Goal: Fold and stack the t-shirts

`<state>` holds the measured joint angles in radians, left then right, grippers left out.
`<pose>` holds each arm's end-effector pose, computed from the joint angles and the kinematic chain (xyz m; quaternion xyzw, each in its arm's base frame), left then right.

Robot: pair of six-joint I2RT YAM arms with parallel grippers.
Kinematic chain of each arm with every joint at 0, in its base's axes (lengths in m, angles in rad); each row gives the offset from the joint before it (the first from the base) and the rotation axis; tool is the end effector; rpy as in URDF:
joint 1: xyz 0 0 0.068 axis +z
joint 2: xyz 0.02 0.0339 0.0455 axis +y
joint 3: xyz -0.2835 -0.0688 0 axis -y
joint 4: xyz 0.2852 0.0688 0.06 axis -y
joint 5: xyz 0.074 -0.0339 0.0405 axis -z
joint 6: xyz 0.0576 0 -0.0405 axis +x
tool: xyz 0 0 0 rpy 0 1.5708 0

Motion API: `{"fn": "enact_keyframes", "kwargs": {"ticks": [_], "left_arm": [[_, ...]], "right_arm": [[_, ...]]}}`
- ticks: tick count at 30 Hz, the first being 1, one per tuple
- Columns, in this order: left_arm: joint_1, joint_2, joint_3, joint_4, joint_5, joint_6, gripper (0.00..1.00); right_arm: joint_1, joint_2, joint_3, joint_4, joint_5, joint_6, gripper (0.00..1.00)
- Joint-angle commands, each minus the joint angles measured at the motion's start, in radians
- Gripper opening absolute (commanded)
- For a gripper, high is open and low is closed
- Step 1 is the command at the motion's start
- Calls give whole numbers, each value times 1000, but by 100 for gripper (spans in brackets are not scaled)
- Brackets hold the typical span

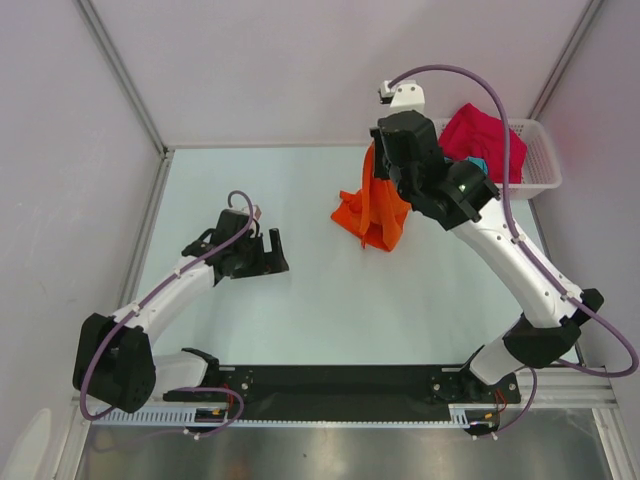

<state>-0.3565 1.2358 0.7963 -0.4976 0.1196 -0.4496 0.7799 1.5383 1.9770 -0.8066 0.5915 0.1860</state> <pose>0.2676 -0.1070 0.2085 -0.0255 0.9484 -0.1742 0.2638 0.2765 0.2283 0.5285 -0.0731 0.8025 0.0385 0.5910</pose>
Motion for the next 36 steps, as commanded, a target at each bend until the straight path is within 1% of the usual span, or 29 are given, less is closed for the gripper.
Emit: {"fn": "enact_keyframes", "kwargs": {"ticks": [1,5,7,10,11,12,13,14,16,17,19,20,22,26,28,32,33,36], "left_arm": [[7,-39,-22,28,8,-18,98],[7,-59,-32,34,26,-37,98],[7,-65,-34,53,69,-58,98],[8,-78,-35,99,172,-90,98],[10,-79,-37,112,198,-100,98],[10,-82,-37,138,239,-113,98],[11,-84,-37,149,252,-121,98],[11,-82,-39,157,264,-127,98],[14,-85,-43,175,287,-138,98],[14,-87,-49,182,291,-139,98],[16,-93,-57,185,290,-144,98],[16,-94,-68,189,290,-146,98],[19,-104,-77,192,291,-150,98],[24,-122,-94,192,293,-152,98],[30,-125,-95,191,295,-150,98],[31,-133,-92,188,302,-149,98],[31,-134,-94,186,302,-147,98],[33,-139,-98,186,307,-152,98]], "right_arm": [[33,-24,8,23,24,-3,0],[45,-29,46,12,-28,6,0],[47,-26,95,3,-61,7,0],[45,-17,175,-17,-171,18,0],[44,-9,206,-44,-249,23,0],[42,8,233,-60,-300,29,0],[41,13,276,-74,-352,35,0],[44,16,287,-81,-462,53,0],[42,5,287,-63,-571,79,0],[44,2,281,-34,-664,110,0],[59,0,278,-10,-728,136,0],[65,3,281,7,-792,145,0],[90,12,290,20,-847,161,0],[134,46,347,4,-987,147,0],[136,39,335,12,-978,139,0],[95,13,283,-20,-885,127,0],[85,3,226,-14,-868,128,0],[35,-27,131,6,-782,138,0]]}}
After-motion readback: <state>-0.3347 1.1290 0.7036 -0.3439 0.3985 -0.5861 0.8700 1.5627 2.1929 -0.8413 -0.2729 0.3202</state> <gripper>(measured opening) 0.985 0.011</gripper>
